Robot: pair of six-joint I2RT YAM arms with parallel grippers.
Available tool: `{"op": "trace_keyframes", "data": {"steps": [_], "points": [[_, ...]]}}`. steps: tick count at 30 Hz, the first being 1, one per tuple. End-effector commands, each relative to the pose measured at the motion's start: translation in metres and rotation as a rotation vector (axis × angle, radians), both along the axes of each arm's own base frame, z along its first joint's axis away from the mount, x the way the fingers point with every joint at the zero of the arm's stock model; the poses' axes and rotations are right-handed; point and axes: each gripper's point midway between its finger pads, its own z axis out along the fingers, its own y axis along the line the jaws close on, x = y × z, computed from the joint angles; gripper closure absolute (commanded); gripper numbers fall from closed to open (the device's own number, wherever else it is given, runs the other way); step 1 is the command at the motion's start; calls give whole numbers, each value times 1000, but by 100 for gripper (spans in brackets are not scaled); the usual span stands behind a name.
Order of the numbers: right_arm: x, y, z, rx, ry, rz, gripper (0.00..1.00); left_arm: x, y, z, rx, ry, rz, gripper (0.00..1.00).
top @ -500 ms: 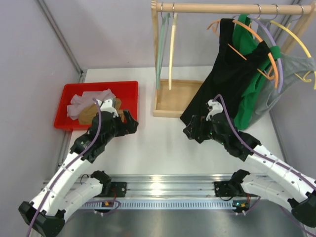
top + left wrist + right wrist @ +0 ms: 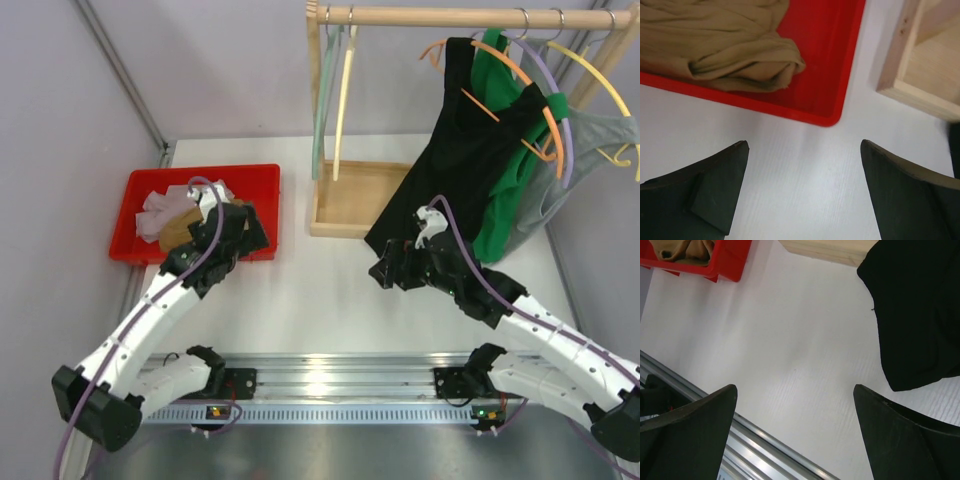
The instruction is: Place the tank top on the hanger
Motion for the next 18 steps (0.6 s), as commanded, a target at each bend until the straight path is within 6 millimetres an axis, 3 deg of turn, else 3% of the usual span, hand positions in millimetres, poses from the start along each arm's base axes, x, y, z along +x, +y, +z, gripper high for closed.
{"op": "trace_keyframes", "data": {"steps": [1, 6, 18], "points": [[3, 5, 8, 25, -26, 29, 0, 28, 36, 21, 113, -44, 222, 1], [0, 14, 15, 31, -14, 78, 0, 70, 71, -5, 63, 59, 375, 2], [-7, 21, 13, 56, -14, 135, 0, 126, 56, -77, -17, 169, 341, 8]]}}
